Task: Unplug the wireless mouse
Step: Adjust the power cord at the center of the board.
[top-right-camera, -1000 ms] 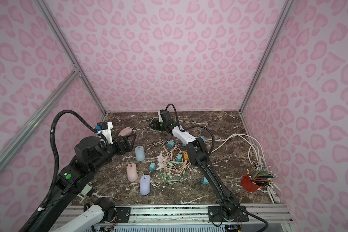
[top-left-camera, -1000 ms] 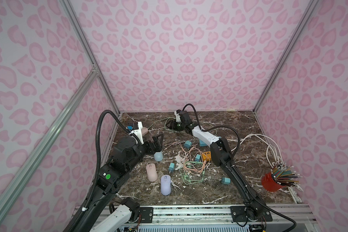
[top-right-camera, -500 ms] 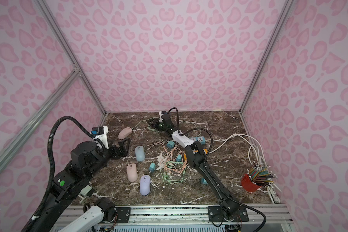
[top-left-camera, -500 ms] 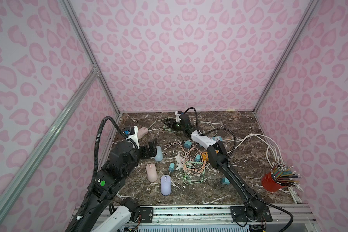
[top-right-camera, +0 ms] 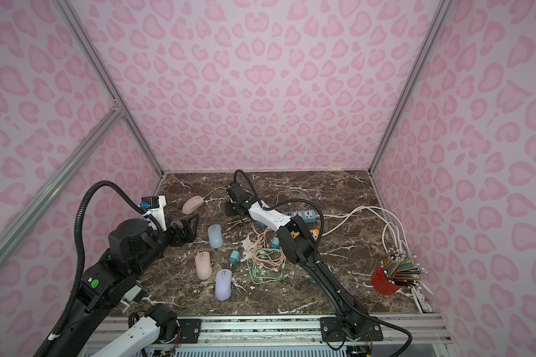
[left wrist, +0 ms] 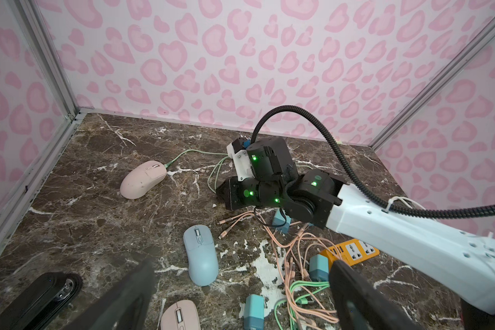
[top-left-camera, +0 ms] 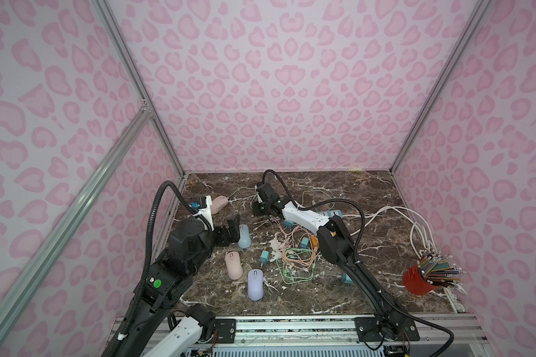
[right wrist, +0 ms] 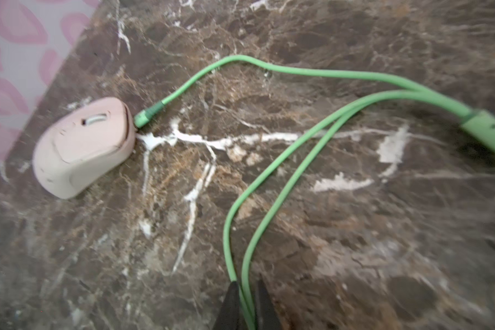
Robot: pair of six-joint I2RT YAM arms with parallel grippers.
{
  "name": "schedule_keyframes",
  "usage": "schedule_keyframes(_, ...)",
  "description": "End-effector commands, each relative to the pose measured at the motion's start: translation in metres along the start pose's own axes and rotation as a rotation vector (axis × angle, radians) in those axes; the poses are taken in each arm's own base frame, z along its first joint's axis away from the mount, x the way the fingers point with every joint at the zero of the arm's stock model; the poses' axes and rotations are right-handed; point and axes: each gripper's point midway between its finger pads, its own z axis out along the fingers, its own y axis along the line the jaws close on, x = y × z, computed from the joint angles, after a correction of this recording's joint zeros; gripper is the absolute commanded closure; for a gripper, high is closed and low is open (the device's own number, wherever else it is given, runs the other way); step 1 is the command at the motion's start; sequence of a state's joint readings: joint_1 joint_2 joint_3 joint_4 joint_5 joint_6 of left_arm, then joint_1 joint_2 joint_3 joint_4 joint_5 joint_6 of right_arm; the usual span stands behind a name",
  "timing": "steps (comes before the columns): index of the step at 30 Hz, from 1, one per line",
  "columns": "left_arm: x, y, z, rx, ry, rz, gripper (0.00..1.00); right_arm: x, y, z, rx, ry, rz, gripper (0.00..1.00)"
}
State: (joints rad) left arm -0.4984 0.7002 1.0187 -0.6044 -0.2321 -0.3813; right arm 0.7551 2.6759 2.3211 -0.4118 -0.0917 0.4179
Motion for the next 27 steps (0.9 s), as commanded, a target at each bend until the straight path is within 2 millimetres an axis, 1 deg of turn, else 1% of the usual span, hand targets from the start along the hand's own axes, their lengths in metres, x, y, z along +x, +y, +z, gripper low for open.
schedule_keyframes(1,-0.001,0.001,0.001,-0.004,-0.004,0.004,0.02,0.077,-0.054,-0.01,0.27,0.25,-0.166,1.0)
schedule_keyframes(3,0.0,0.002,0.002,-0.007,-0.001,0.003,0.02,0.088,-0.058,-0.022,0.291,0.259,-0.19,1.0)
schedule_keyframes(6,0.001,0.004,0.003,-0.014,0.003,-0.002,0.02,0.102,-0.066,-0.046,0.293,0.258,-0.18,1.0)
schedule_keyframes(8,0.001,0.005,0.003,-0.017,0.003,-0.005,0.02,0.109,-0.076,-0.063,0.3,0.258,-0.167,1.0)
schedule_keyframes(10,0.002,0.006,0.005,-0.018,0.005,-0.011,0.02,0.114,-0.085,-0.076,0.302,0.255,-0.149,1.0)
schedule_keyframes(11,0.002,0.006,0.005,-0.015,0.006,-0.014,0.02,0.11,-0.088,-0.086,0.292,0.239,-0.131,1.0)
schedule_keyframes(12,0.002,0.006,0.006,-0.015,0.008,-0.016,0.02,0.108,-0.091,-0.09,0.28,0.233,-0.115,1.0)
schedule_keyframes(13,0.003,0.005,0.007,-0.013,0.011,-0.018,0.02,0.104,-0.091,-0.094,0.25,0.218,-0.096,1.0)
schedule_keyframes(14,0.003,0.005,0.007,-0.013,0.012,-0.022,0.02,0.097,-0.089,-0.097,0.202,0.197,-0.072,0.98)
schedule_keyframes(15,0.003,0.006,0.008,-0.012,0.013,-0.023,0.02,0.088,-0.085,-0.1,0.154,0.174,-0.051,0.86)
schedule_keyframes(16,0.003,0.006,0.009,-0.011,0.014,-0.026,0.02,0.078,-0.081,-0.103,0.087,0.152,-0.016,0.7)
schedule_keyframes(17,0.003,0.006,0.009,-0.013,0.017,-0.026,0.02,0.067,-0.076,-0.105,0.01,0.132,0.034,0.59)
schedule_keyframes(18,0.004,0.006,0.009,-0.013,0.018,-0.027,0.02,0.057,-0.07,-0.107,-0.067,0.116,0.083,0.54)
schedule_keyframes(20,0.005,0.007,0.01,-0.018,0.021,-0.025,0.02,0.034,-0.061,-0.109,-0.214,0.086,0.188,0.52)
schedule_keyframes(21,0.005,0.008,0.01,-0.021,0.021,-0.025,0.02,0.026,-0.059,-0.109,-0.253,0.073,0.22,0.52)
schedule_keyframes(23,0.005,0.008,0.01,-0.022,0.019,-0.027,0.02,0.009,-0.057,-0.104,-0.295,0.056,0.27,0.53)
schedule_keyframes(27,0.003,0.007,0.01,-0.019,0.014,-0.028,0.02,-0.01,-0.055,-0.087,-0.337,0.042,0.384,0.54)
